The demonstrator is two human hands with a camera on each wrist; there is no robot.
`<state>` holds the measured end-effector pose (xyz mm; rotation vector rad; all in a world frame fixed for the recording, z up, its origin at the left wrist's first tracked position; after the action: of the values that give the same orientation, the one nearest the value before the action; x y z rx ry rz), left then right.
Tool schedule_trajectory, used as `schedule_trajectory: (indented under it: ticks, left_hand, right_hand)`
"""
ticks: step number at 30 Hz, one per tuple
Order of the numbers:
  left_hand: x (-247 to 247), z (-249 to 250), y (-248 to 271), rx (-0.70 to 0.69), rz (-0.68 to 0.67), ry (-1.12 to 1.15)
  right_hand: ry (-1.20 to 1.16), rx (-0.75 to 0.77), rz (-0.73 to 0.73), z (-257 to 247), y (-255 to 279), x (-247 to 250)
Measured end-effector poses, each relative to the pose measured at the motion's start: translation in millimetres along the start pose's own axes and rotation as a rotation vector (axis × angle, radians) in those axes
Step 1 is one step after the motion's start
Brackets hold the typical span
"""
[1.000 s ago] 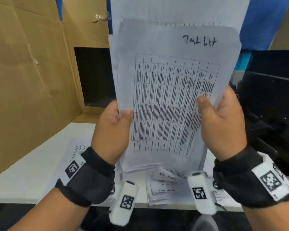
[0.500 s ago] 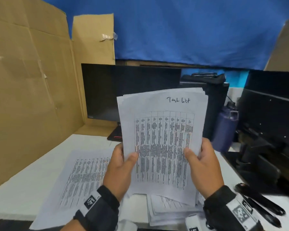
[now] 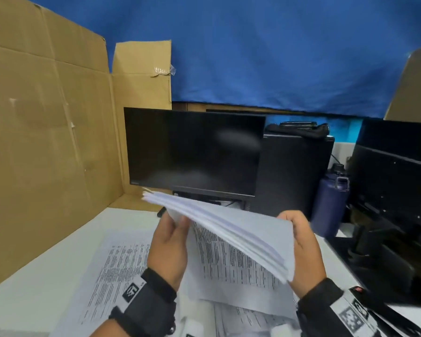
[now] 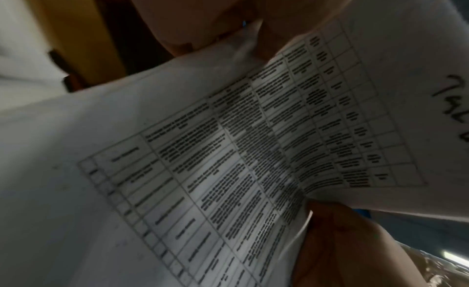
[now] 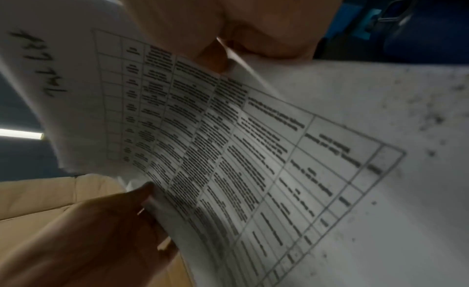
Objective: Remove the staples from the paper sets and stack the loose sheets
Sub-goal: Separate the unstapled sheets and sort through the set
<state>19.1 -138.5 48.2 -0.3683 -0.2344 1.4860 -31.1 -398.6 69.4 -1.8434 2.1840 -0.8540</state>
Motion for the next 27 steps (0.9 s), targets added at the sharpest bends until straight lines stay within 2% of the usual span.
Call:
schedule_trajectory:
  ticks: [3,11,15,22,27]
  left_hand:
    - [-4.6,31.0,-4.8,-0.115,-0.013,-0.031]
    - [-14.4,41.1,-3.0,-0.128,0.018,-0.073]
    - [-22.7,19.8,14.0,-0.09,-0.014,-0.166]
    - [-11.8,-29.1,16.1,0.019,-0.016,-0.027]
    - [1.0,-41.5,3.6,0.105,0.027,0.035]
  right_hand:
    - [0.108,0.16,0.063,-27.5,1.2,2.8]
    - [0.192,0.008,0.162,-24.8,2.1,7.3]
    - [0.184,-0.085,0.089,-1.6,12.0,-7.1]
    - [0.196,-0.191,-0.075,17.9,7.9,-20.7]
    - [0.219,-0.193,-0.101,18.3,3.0,-24.7]
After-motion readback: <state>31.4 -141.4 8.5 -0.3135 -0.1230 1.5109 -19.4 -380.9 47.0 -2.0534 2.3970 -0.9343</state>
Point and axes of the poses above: each hand's wrist, its own y-axis away from the middle knuckle, its own x-axis out of the back of the hand, z = x × y, the point moved 9 cm from there along -y, towards the middle knuckle, and after that the axes turned 13 degrees about -z, right-handed, at the moved point
